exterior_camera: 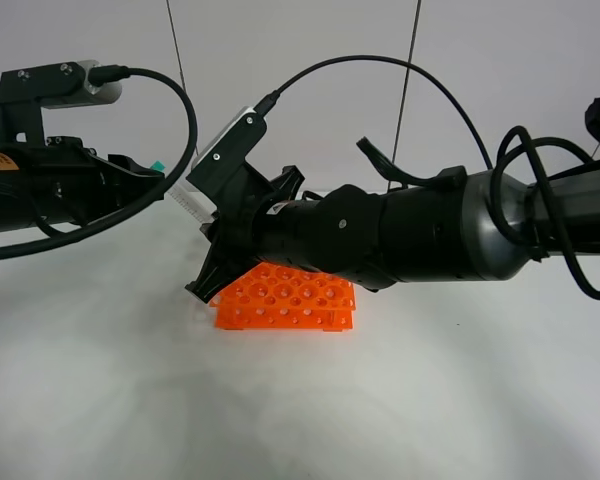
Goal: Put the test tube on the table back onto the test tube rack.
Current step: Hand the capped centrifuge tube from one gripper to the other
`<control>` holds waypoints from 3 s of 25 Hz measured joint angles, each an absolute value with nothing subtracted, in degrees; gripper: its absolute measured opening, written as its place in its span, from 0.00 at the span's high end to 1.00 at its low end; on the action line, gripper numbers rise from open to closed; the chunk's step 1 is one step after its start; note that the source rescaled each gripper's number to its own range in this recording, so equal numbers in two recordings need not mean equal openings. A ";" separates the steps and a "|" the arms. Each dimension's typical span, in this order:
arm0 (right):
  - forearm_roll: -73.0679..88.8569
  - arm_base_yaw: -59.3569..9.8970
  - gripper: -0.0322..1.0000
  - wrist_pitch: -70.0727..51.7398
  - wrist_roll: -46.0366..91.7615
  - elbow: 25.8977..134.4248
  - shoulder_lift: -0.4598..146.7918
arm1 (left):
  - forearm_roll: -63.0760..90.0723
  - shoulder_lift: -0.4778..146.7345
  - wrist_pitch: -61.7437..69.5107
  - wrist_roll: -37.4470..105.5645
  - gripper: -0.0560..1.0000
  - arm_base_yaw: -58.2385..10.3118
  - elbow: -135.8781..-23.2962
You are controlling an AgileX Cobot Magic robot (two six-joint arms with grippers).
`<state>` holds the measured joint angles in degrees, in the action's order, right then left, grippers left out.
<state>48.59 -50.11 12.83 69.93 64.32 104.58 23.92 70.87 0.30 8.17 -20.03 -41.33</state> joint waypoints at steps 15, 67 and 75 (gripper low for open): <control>33.81 -54.78 0.97 13.52 56.84 64.32 104.52 | 23.92 70.89 -1.06 8.10 0.60 -20.03 -41.33; 29.84 -53.93 0.32 13.94 52.93 64.32 104.58 | 23.74 70.94 -0.58 7.73 0.94 -19.97 -41.33; 29.84 -53.15 0.32 12.46 52.93 64.32 104.58 | 23.74 70.94 -0.68 8.57 0.94 -19.97 -41.33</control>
